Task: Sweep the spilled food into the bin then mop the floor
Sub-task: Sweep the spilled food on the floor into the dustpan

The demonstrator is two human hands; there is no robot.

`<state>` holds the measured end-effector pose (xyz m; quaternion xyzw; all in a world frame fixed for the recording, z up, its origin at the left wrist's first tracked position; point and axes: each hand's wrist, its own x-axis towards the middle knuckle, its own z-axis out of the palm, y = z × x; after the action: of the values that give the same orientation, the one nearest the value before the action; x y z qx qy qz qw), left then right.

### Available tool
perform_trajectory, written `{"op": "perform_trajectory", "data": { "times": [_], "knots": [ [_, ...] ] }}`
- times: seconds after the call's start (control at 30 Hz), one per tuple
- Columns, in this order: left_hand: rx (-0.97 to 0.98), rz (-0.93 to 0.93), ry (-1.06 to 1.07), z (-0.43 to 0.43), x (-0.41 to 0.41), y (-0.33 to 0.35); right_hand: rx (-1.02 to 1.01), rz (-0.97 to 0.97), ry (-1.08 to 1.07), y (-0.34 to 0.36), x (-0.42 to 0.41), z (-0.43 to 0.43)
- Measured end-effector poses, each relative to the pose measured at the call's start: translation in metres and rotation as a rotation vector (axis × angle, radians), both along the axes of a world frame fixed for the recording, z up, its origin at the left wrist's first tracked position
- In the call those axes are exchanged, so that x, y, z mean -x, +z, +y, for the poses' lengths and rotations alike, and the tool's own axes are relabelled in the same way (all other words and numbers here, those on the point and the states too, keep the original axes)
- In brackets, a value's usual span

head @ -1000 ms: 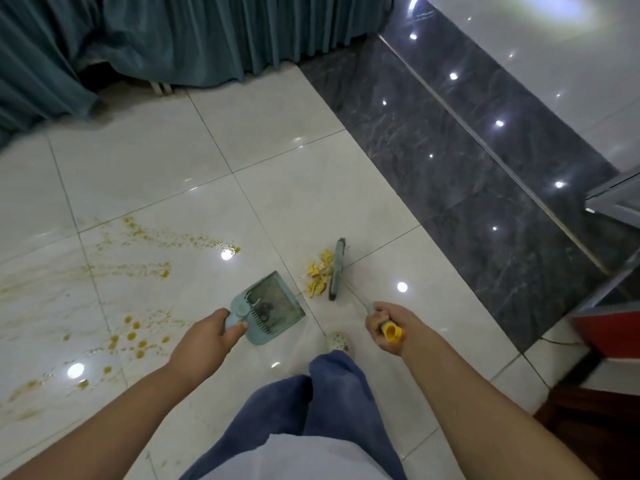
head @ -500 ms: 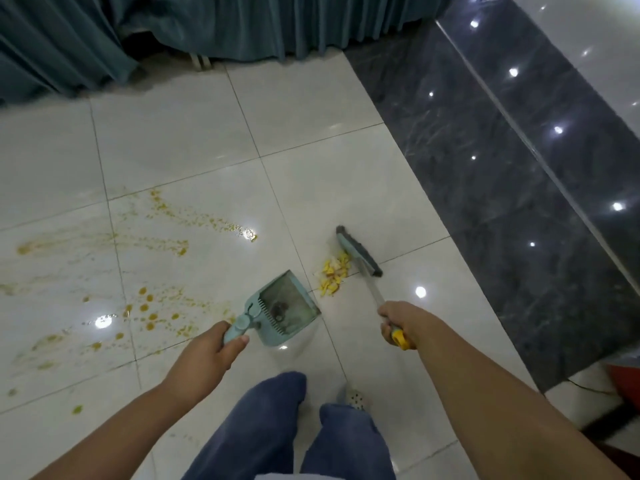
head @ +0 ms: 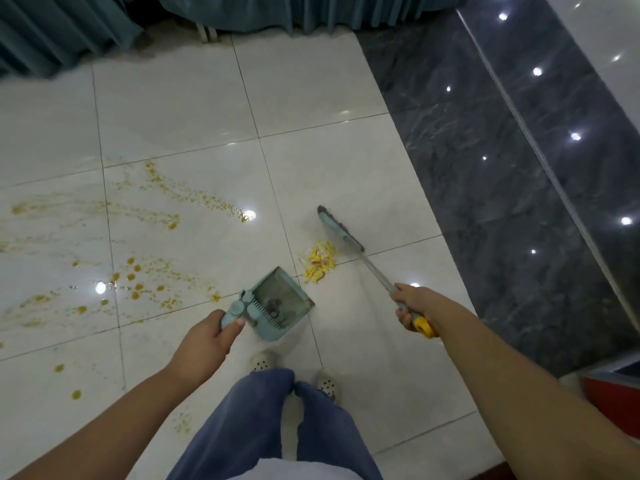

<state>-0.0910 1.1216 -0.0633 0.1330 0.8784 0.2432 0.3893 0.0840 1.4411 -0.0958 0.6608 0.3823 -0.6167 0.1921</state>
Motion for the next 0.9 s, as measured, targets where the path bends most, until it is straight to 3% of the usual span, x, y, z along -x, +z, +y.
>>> {"op": "perform_trajectory", "data": {
  "times": [0.23,0.47,0.6,0.9],
  "knots": [
    [-0.007,-0.025,0.079,0.012,-0.020,-0.019,-0.007,-0.043,0.166,-0.018,0.017,-0.002],
    [0.011,0.004,0.063,0.018,-0.030,-0.023,0.030,-0.090,0.388,-0.011,-0.018,-0.031],
    [-0.015,-0.023,0.154,0.012,-0.039,-0.026,0.076,-0.073,0.399,-0.002,-0.044,-0.043],
    [-0.030,0.003,0.139,0.012,-0.065,-0.023,0.215,0.002,0.353,0.026,-0.098,-0.058]
  ]
}}
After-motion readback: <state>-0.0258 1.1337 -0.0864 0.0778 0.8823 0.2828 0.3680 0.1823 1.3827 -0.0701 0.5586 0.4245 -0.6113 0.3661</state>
